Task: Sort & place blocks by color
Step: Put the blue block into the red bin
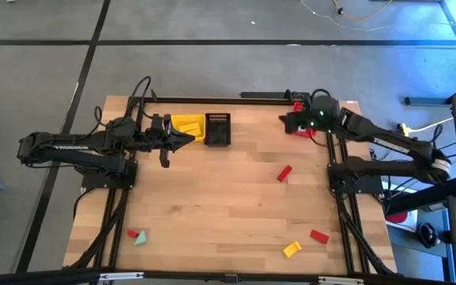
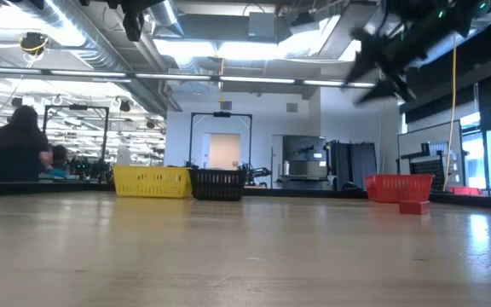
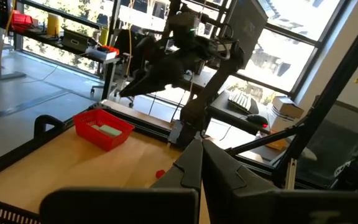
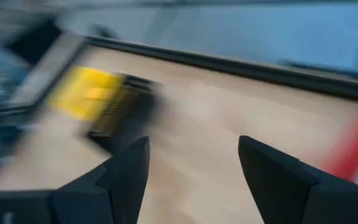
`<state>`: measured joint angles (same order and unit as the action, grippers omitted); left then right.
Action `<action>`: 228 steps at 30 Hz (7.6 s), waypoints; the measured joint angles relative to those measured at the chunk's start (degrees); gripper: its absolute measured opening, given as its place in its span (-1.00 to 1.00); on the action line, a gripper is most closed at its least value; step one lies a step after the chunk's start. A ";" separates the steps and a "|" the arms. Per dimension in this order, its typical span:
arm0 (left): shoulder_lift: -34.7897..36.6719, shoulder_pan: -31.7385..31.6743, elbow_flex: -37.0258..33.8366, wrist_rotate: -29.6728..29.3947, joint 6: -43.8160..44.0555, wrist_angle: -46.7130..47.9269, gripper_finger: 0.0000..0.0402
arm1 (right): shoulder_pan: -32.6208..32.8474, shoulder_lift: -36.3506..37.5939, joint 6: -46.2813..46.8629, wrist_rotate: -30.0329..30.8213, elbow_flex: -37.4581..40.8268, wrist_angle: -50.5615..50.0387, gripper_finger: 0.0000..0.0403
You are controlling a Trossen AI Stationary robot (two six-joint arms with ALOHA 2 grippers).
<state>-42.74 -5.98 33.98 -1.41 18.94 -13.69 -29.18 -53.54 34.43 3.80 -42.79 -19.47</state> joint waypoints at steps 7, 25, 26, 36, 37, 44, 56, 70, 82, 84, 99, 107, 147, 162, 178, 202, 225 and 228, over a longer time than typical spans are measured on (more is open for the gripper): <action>0.00 0.00 0.00 0.01 -0.02 0.00 -1.00 | 15.08 -0.50 -5.42 -7.02 0.86 24.36 0.23; 0.02 0.00 0.00 -0.01 -0.02 0.02 -1.00 | 24.21 -1.40 -20.82 -6.93 0.90 30.01 0.23; 0.02 0.00 0.00 -0.02 -0.02 0.02 -1.00 | 24.21 -1.40 -21.18 -6.92 0.90 30.01 0.23; 0.02 0.00 0.00 -0.02 -0.04 0.02 -1.00 | 24.19 -1.40 -19.99 -6.98 0.90 29.97 -0.76; 0.02 0.00 0.00 -0.02 -0.04 0.02 -1.00 | 24.19 -1.40 -20.67 -7.29 0.90 29.97 -0.87; 0.02 0.00 0.00 -0.04 -0.04 0.04 -1.00 | 24.19 -1.40 -19.89 -8.47 0.93 29.95 -0.98; 0.02 0.00 0.00 -1.10 -0.04 0.04 -0.98 | 24.19 -1.40 -19.71 -8.56 0.93 29.95 -0.99; 0.02 -0.02 0.00 -3.69 0.86 0.40 -0.17 | 24.16 -1.40 -19.47 -9.60 0.95 29.93 -1.00; 0.00 0.00 1.00 -2.15 3.41 2.52 -0.02 | 24.17 -1.40 -19.47 -9.63 0.95 29.93 -1.00; -0.02 0.00 3.91 -1.92 4.81 8.40 -0.02 | 24.17 -1.40 -19.47 -9.61 0.95 29.93 -1.00; -16.29 19.25 28.72 7.62 43.69 77.86 -0.03 | 24.17 -1.42 -19.40 -9.52 0.95 26.51 -1.00; -28.21 42.40 28.72 4.96 77.50 73.27 -0.03 | 24.17 -1.42 -18.14 -10.07 0.96 23.61 -1.00; -46.56 61.29 15.98 11.18 94.67 55.32 -0.03 | 24.16 -1.44 -12.13 -11.46 0.96 19.57 -1.00; -46.98 61.29 14.12 12.31 97.13 52.48 -0.03 | 24.17 -1.44 -11.96 -11.44 0.95 19.57 -1.00; -50.31 61.29 14.05 13.51 97.06 48.70 -0.03 | 24.16 -1.44 -12.24 -11.42 0.95 19.57 -1.00; -44.93 57.14 14.05 11.58 80.17 52.06 -0.44 | 24.19 -1.44 -12.22 -11.40 0.95 19.65 -1.00; -22.77 0.36 14.16 0.87 2.15 -2.43 -0.44 | 24.17 -1.46 -12.56 -11.42 0.95 20.41 -1.00; -24.22 -3.07 14.16 3.68 1.51 -10.52 -0.44 | 24.16 -1.50 -12.61 -11.42 0.95 22.25 -1.00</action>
<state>-66.96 -9.05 48.14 2.27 20.44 -24.21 -5.02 -55.05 21.82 -7.62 -41.85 2.79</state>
